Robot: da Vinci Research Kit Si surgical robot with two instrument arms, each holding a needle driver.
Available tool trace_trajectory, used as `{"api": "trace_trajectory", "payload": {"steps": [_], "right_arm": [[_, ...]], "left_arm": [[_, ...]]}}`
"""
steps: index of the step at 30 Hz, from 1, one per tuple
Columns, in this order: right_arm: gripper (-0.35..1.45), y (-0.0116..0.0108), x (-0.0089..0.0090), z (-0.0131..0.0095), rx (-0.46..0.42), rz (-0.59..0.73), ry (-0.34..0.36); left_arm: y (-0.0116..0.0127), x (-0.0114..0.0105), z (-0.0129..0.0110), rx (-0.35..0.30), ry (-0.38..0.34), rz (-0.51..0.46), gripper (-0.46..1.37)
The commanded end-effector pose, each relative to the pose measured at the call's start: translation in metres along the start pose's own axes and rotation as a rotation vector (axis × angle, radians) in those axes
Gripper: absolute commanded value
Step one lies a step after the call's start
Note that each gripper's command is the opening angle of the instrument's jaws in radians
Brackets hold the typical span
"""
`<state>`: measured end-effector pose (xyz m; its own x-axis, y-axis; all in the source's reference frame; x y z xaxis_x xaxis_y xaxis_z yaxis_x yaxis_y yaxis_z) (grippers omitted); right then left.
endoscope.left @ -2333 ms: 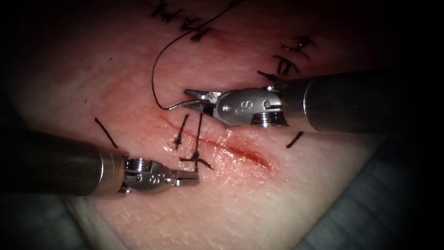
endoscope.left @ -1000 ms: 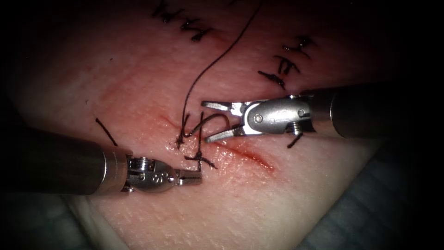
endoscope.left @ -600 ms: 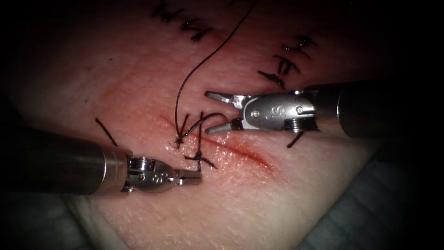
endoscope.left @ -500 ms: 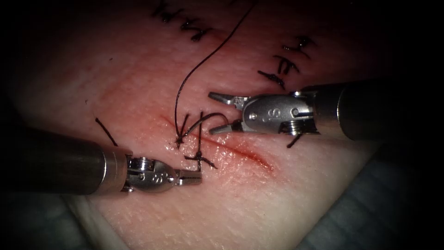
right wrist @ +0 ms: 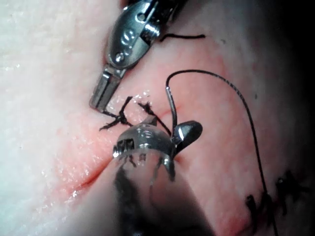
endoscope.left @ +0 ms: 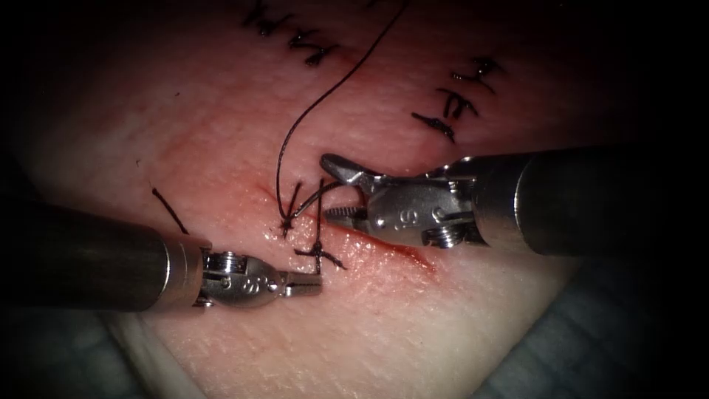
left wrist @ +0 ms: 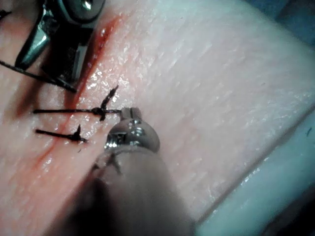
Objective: Wound Closure
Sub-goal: Throw the needle through the top half of the cut with the right needle driver
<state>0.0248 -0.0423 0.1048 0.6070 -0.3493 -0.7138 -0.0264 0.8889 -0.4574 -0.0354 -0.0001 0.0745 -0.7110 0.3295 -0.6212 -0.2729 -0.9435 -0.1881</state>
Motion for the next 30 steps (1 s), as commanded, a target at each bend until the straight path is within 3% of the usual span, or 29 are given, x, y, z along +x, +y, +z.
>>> {"api": "trace_trajectory", "payload": {"steps": [1,4,16,20,21,25,26,30], "right_arm": [[1.26,-0.0001,0.0001,0.0001,-0.007,-0.007,-0.004],[1.24,-0.0002,0.0000,0.0001,-0.035,-0.015,-0.007],[0.82,-0.0001,-0.0004,0.0007,-0.064,-0.097,-0.094],[0.80,-0.0001,-0.0008,0.0011,-0.064,-0.116,-0.114],[0.72,0.0000,-0.0009,0.0011,-0.061,-0.116,-0.115],[-0.22,-0.0001,-0.0011,0.0012,-0.041,-0.123,-0.120],[-0.35,-0.0001,-0.0011,0.0013,-0.029,-0.136,-0.123],[-0.35,-0.0003,-0.0012,0.0016,-0.018,-0.166,-0.130]], "left_arm": [[0.0000,0.0000,-0.0001,-0.003,0.000,0.000,-0.35],[0.0000,0.0000,-0.0001,-0.003,0.000,0.000,-0.35],[0.0000,0.0000,-0.0001,-0.003,0.000,0.000,-0.35],[0.0000,0.0000,-0.0001,-0.003,0.000,0.000,-0.35],[0.0000,0.0000,-0.0001,-0.003,0.000,0.000,-0.35],[0.0000,0.0000,-0.0001,-0.003,0.000,0.000,-0.35],[0.0000,0.0000,-0.0001,-0.003,0.000,0.000,-0.35],[0.0000,0.0000,-0.0002,-0.003,0.000,0.001,-0.35]]}}
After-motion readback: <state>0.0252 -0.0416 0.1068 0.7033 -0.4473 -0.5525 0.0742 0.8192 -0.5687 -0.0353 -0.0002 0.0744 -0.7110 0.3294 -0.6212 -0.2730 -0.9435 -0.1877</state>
